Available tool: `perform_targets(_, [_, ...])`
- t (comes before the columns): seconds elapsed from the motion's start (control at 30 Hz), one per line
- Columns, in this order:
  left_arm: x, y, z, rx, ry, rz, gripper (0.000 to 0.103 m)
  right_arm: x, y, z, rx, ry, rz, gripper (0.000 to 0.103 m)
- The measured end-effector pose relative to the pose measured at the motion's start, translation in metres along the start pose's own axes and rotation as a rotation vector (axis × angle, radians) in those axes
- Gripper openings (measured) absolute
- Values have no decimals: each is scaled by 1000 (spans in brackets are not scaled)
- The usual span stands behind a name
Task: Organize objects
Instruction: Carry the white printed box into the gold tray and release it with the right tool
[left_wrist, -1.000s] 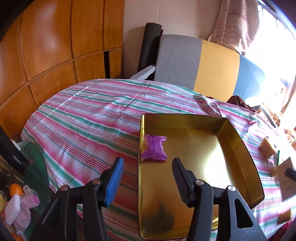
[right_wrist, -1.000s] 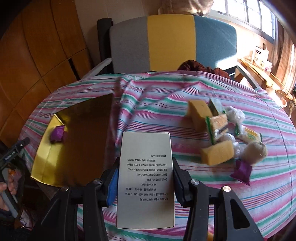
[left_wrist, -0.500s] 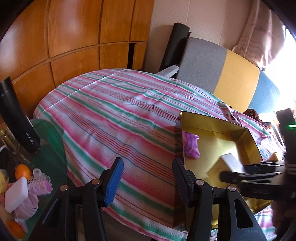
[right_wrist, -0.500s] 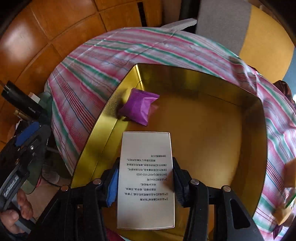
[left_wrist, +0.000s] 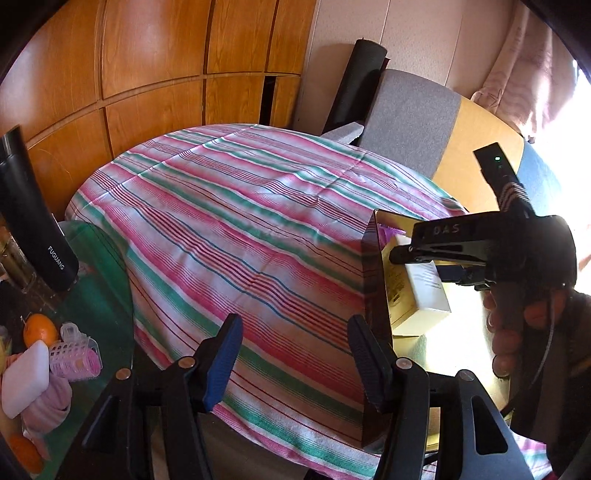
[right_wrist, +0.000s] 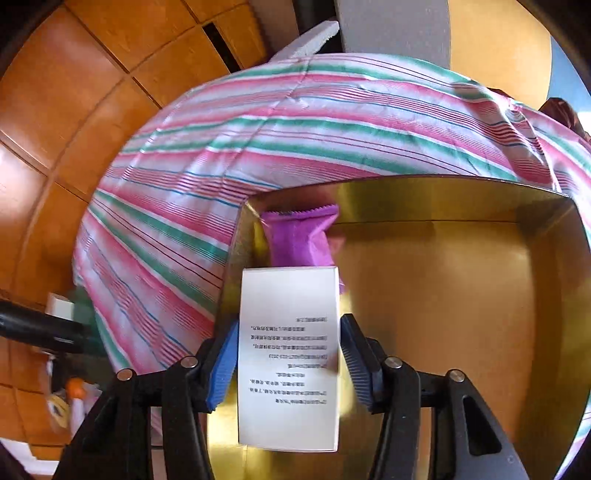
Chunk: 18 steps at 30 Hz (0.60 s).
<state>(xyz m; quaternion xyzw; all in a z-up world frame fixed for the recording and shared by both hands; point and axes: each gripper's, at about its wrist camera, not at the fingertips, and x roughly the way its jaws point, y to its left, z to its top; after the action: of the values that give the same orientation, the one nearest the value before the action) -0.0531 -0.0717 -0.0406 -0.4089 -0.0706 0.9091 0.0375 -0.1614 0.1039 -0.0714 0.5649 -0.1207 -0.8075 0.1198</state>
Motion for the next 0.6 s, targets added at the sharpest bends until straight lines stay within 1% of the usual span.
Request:
perform_targets(0.1, [-2, -1, 0, -1, -8, 4, 62, -13, -1, -6, 6, -29, 34, 64])
perform_targets(0.23, [-9, -4, 0, 14, -24, 9, 62, -36, -2, -16, -23, -71, 34, 64])
perform_targets(0.33, [-15, -8, -1, 29, -36, 10, 63, -50, -6, -23, -45, -104, 15, 64])
perform_targets(0.6, [-27, -25, -4, 81, -57, 1, 64, -89, -22, -68, -117, -192, -55, 65])
